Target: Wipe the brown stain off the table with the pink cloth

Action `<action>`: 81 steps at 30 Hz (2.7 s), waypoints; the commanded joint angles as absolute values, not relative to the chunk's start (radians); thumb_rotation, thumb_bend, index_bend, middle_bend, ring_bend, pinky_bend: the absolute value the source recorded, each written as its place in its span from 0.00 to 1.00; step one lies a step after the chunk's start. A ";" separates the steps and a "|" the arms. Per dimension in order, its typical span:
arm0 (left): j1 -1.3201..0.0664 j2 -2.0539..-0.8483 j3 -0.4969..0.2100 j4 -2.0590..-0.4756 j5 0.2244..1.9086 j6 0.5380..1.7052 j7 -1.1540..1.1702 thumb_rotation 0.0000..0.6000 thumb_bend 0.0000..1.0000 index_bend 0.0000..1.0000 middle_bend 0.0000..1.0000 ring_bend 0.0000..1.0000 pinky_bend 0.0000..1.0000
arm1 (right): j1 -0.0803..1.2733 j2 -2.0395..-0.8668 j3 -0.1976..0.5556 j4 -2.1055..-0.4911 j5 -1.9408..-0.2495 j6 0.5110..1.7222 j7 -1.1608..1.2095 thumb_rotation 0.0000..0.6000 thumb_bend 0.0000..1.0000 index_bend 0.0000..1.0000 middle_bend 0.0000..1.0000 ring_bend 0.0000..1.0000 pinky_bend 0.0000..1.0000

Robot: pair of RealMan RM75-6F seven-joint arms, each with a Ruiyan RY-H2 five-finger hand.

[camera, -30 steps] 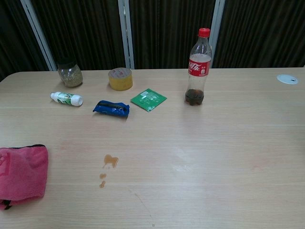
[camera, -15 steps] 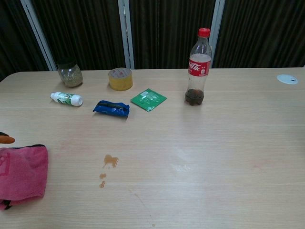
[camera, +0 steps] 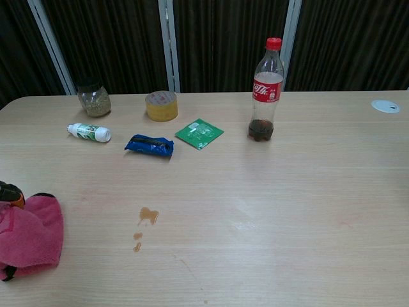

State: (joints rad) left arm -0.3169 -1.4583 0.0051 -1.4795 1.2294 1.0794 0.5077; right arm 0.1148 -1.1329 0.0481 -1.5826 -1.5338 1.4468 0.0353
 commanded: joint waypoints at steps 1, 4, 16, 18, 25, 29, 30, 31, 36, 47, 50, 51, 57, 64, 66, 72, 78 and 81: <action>-0.320 -1.483 -0.001 -1.440 1.272 1.101 0.441 1.00 0.54 0.71 0.47 0.38 0.45 | 0.117 -1.133 0.049 -1.583 -1.531 1.443 0.037 1.00 0.02 0.00 0.00 0.00 0.00; -0.327 -1.489 -0.006 -1.421 1.298 1.111 0.411 1.00 0.61 0.78 0.52 0.43 0.49 | 0.118 -1.134 0.049 -1.582 -1.529 1.440 0.036 1.00 0.02 0.00 0.00 0.00 0.00; -0.430 -1.505 -0.125 -1.528 1.329 1.130 0.401 1.00 0.62 0.79 0.53 0.43 0.50 | 0.121 -1.136 0.051 -1.582 -1.524 1.433 0.041 1.00 0.02 0.00 0.00 0.00 0.00; -0.452 -1.516 -0.143 -1.554 1.320 1.123 0.428 1.00 0.62 0.79 0.53 0.43 0.50 | 0.122 -1.136 0.052 -1.581 -1.523 1.432 0.043 1.00 0.02 0.00 0.00 0.00 0.00; -0.515 -1.607 -0.152 -1.563 1.275 1.089 0.534 1.00 0.61 0.78 0.52 0.43 0.49 | 0.125 -1.134 0.052 -1.581 -1.520 1.425 0.054 1.00 0.02 0.00 0.00 0.00 0.00; -0.545 -1.690 -0.135 -1.530 1.254 1.065 0.582 1.00 0.61 0.78 0.52 0.43 0.49 | 0.126 -1.133 0.053 -1.580 -1.517 1.422 0.064 1.00 0.02 0.00 0.00 0.00 0.00; -0.551 -1.706 -0.131 -1.522 1.250 1.061 0.591 1.00 0.61 0.78 0.52 0.43 0.49 | 0.126 -1.132 0.053 -1.580 -1.515 1.422 0.066 1.00 0.02 0.00 0.00 0.00 0.00; -0.555 -1.721 -0.127 -1.516 1.245 1.056 0.598 1.00 0.61 0.78 0.52 0.43 0.49 | 0.126 -1.132 0.053 -1.580 -1.514 1.420 0.069 1.00 0.02 0.00 0.00 0.00 0.00; -0.569 -1.756 -0.111 -1.498 1.236 1.045 0.624 1.00 0.61 0.78 0.52 0.43 0.49 | 0.127 -1.128 0.053 -1.580 -1.511 1.416 0.080 1.00 0.02 0.00 0.00 0.00 0.00; -0.583 -1.817 -0.058 -1.429 1.210 1.013 0.655 1.00 0.62 0.79 0.52 0.43 0.49 | 0.126 -1.125 0.053 -1.588 -1.507 1.413 0.080 1.00 0.02 0.00 0.00 0.00 0.00; -0.585 -1.828 -0.055 -1.409 1.204 1.010 0.656 1.00 0.62 0.79 0.52 0.42 0.49 | 0.127 -1.125 0.052 -1.589 -1.505 1.411 0.079 1.00 0.02 0.00 0.00 0.00 0.00; -0.587 -1.829 -0.055 -1.402 1.204 1.010 0.657 1.00 0.63 0.79 0.52 0.42 0.49 | 0.126 -1.125 0.052 -1.588 -1.506 1.412 0.079 1.00 0.02 0.00 0.00 0.00 0.00; -0.580 -1.796 -0.062 -1.372 1.196 1.028 0.644 1.00 0.63 0.80 0.52 0.43 0.49 | 0.127 -1.125 0.051 -1.586 -1.509 1.412 0.081 1.00 0.02 0.00 0.00 0.00 0.00; -0.556 -1.723 -0.054 -1.343 1.187 1.039 0.604 1.00 0.63 0.79 0.52 0.43 0.49 | 0.127 -1.124 0.051 -1.591 -1.507 1.410 0.074 1.00 0.02 0.01 0.00 0.00 0.00; -0.549 -1.700 -0.052 -1.333 1.188 1.043 0.587 1.00 0.63 0.79 0.52 0.43 0.49 | 0.127 -1.125 0.051 -1.592 -1.508 1.412 0.072 1.00 0.02 0.01 0.00 0.00 0.00; -0.530 -1.642 -0.055 -1.330 1.185 1.046 0.525 1.00 0.63 0.79 0.52 0.43 0.49 | 0.127 -1.127 0.050 -1.595 -1.506 1.408 0.065 1.00 0.02 0.01 0.00 0.00 0.00; -0.531 -1.639 -0.035 -1.391 1.223 1.041 0.499 1.00 0.62 0.79 0.52 0.43 0.49 | 0.127 -1.129 0.051 -1.597 -1.504 1.409 0.058 1.00 0.02 0.01 0.00 0.00 0.00; -0.533 -1.660 -0.018 -1.439 1.243 1.040 0.506 1.00 0.62 0.79 0.52 0.43 0.49 | 0.127 -1.129 0.052 -1.597 -1.502 1.410 0.058 1.00 0.02 0.01 0.00 0.00 0.00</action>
